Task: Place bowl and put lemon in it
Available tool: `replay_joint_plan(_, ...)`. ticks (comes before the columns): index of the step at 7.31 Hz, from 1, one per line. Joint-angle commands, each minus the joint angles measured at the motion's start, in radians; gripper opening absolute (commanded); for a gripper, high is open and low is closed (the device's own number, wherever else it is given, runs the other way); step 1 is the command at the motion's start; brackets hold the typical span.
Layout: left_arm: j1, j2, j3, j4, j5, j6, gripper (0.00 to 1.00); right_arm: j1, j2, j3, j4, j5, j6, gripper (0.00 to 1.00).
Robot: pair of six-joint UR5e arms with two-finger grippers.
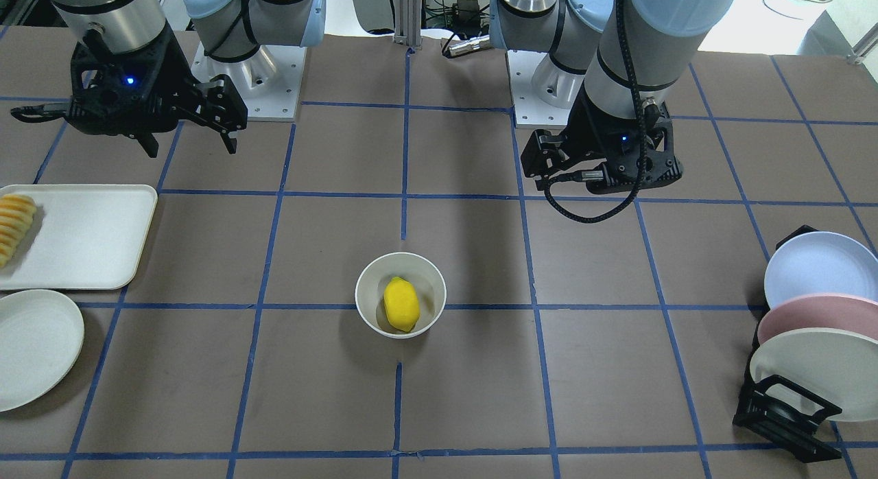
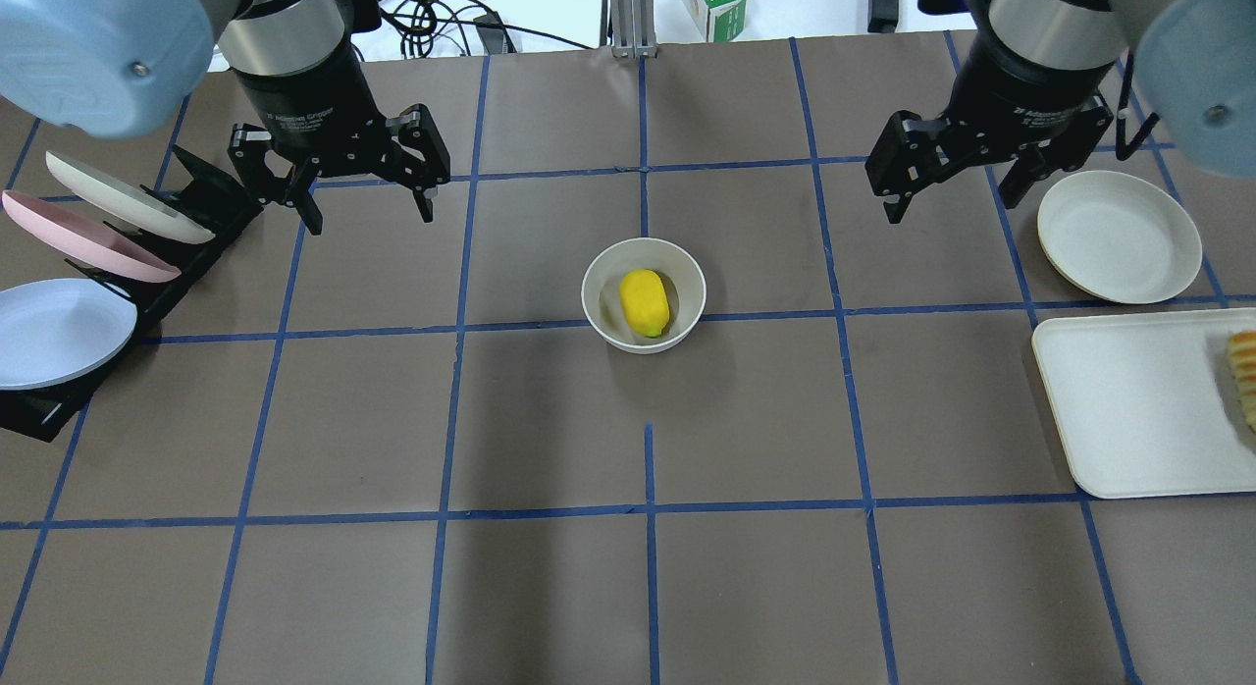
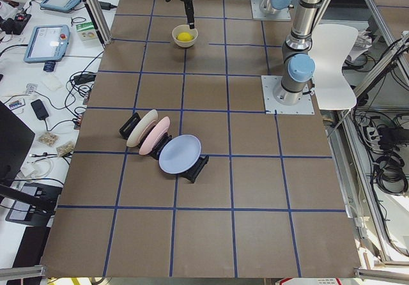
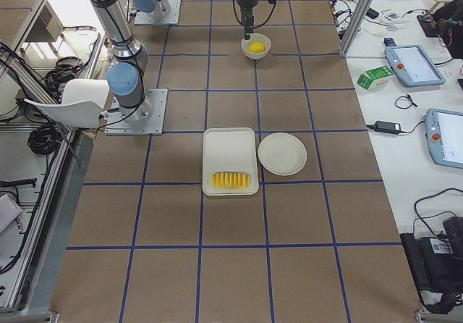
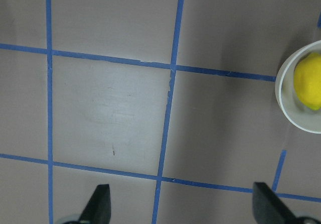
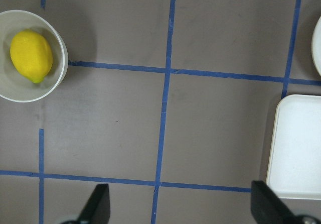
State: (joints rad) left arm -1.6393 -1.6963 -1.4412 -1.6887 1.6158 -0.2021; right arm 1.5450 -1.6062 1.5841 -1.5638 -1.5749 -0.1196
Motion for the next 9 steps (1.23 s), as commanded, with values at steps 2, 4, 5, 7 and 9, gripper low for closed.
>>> replay_joint_plan(2,-0.007,0.014,-0.024,-0.016,0.002,0.086,1.0,-0.008,-0.012,0.013,-0.039,0.006,-0.012,1.0)
replay_joint_plan(4,-0.007,0.029,-0.028,-0.002,-0.004,0.234,1.0,-0.008,-0.014,0.013,-0.039,0.004,-0.011,1.0)
replay_joint_plan(5,0.004,0.038,-0.034,-0.002,-0.005,0.254,1.0,-0.008,-0.014,0.013,-0.039,0.004,-0.011,1.0)
replay_joint_plan(7,0.015,0.036,-0.033,0.036,-0.02,0.244,1.0,-0.008,-0.014,0.014,-0.039,0.004,-0.011,1.0)
replay_joint_plan(9,0.068,0.033,-0.033,0.059,-0.071,0.253,1.0,-0.006,-0.012,0.025,-0.047,0.006,-0.003,1.0)
